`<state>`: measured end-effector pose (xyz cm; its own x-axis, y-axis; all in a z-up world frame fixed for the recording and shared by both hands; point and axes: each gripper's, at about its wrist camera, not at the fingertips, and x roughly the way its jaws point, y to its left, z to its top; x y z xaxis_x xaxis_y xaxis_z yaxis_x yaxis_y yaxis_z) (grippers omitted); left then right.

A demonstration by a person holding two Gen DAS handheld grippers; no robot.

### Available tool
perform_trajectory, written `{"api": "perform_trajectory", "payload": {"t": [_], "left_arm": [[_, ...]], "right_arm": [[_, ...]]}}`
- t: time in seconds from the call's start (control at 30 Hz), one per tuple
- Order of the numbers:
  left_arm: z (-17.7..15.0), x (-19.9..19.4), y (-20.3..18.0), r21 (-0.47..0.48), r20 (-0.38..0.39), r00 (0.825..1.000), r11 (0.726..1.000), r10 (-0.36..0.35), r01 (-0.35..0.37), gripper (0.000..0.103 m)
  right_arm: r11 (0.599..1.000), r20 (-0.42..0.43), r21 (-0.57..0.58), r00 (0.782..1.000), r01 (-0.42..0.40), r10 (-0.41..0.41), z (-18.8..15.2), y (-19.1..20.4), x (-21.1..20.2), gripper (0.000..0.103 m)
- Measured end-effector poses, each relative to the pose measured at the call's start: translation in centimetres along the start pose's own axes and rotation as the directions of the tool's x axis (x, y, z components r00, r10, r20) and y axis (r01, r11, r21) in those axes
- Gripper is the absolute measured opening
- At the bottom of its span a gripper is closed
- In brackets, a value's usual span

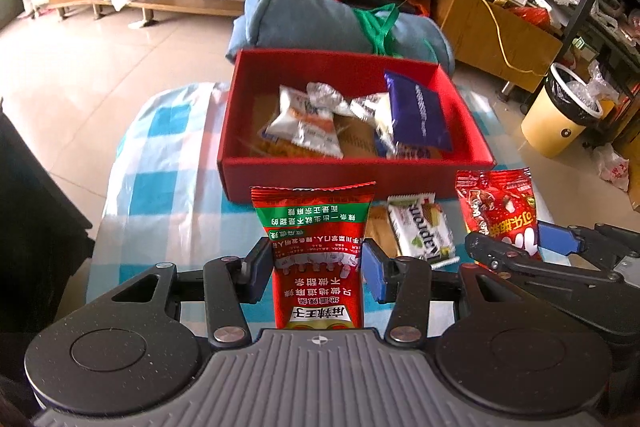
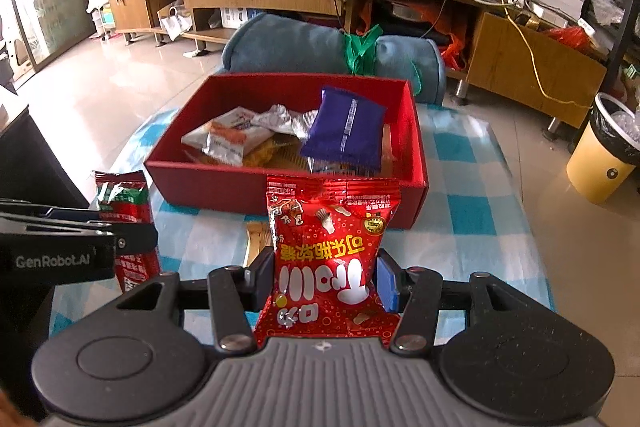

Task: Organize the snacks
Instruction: 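Lift both red packets and carry them over the red box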

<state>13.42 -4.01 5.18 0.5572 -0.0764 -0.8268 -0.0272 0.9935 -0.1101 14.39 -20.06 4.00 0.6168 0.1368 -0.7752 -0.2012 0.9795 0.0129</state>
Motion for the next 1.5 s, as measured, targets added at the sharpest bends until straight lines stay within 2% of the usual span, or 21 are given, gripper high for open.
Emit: {"api": "perform_trajectory", "payload": {"t": [0.27, 1.0, 1.3, 1.5], "left_arm": [[2.4, -0.4, -0.9, 0.012, 0.048, 0.999, 1.000, -0.014, 0.013, 0.055], [7.6, 1.1, -1.4, 0.013, 0.113, 0.993, 1.000, -0.024, 0.023, 0.055], [10.0, 3.6, -0.8, -0.007, 0.111, 0.994, 1.000, -0.010, 0.011, 0.055], [10.5, 5.4, -0.4, -0.017, 0.087, 0.996, 1.000, -0.004, 0.006, 0.055]], "right_arm": [[1.000, 0.035, 0.007, 0.999, -0.003, 0.003, 2.0, -0.4, -0.2, 0.049], [1.000, 0.098, 0.017, 0.995, -0.014, 0.013, 7.6, -1.2, 1.4, 0.049], [1.000, 0.079, 0.026, 0.997, -0.018, 0.016, 10.2, -1.7, 4.6, 0.049], [1.000, 0.051, 0.025, 0.999, -0.010, 0.009, 10.5, -1.7, 6.5, 0.049]]}}
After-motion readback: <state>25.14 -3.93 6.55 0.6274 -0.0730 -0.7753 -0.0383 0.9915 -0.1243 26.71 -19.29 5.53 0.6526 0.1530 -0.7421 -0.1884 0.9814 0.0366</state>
